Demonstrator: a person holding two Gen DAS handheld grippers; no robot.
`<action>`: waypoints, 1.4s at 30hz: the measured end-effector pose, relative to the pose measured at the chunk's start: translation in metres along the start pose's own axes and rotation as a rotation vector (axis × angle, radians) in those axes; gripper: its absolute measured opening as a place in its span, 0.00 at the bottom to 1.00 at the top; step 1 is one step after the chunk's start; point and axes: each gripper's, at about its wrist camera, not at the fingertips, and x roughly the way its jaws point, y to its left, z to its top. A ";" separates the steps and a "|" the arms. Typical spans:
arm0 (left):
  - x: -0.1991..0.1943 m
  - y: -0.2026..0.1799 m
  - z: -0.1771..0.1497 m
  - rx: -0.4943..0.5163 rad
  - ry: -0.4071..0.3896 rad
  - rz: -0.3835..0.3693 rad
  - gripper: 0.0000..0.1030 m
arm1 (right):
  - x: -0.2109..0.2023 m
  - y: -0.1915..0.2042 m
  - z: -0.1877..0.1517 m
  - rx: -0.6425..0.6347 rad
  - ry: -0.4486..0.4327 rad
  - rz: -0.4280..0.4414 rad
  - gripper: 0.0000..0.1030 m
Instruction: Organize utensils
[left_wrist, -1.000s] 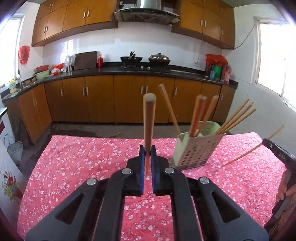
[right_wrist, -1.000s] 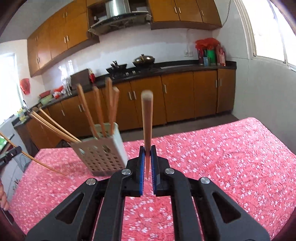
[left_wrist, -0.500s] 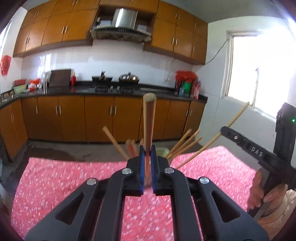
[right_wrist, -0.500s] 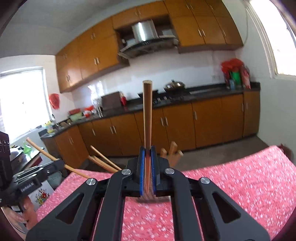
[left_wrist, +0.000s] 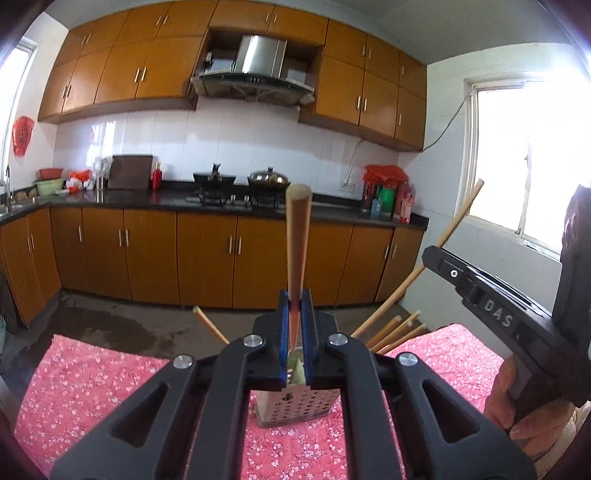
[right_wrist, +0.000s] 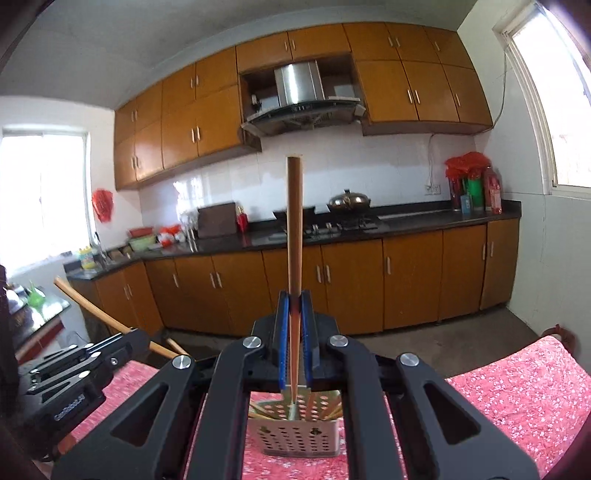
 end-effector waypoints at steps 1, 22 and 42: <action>0.008 0.002 -0.004 -0.003 0.014 0.002 0.08 | 0.008 -0.001 -0.004 -0.009 0.022 -0.005 0.07; -0.024 0.027 -0.032 -0.010 -0.033 0.066 0.75 | -0.040 -0.019 -0.029 -0.016 0.000 -0.094 0.79; -0.115 0.014 -0.158 0.097 -0.028 0.258 0.96 | -0.117 0.013 -0.147 -0.100 0.069 -0.228 0.98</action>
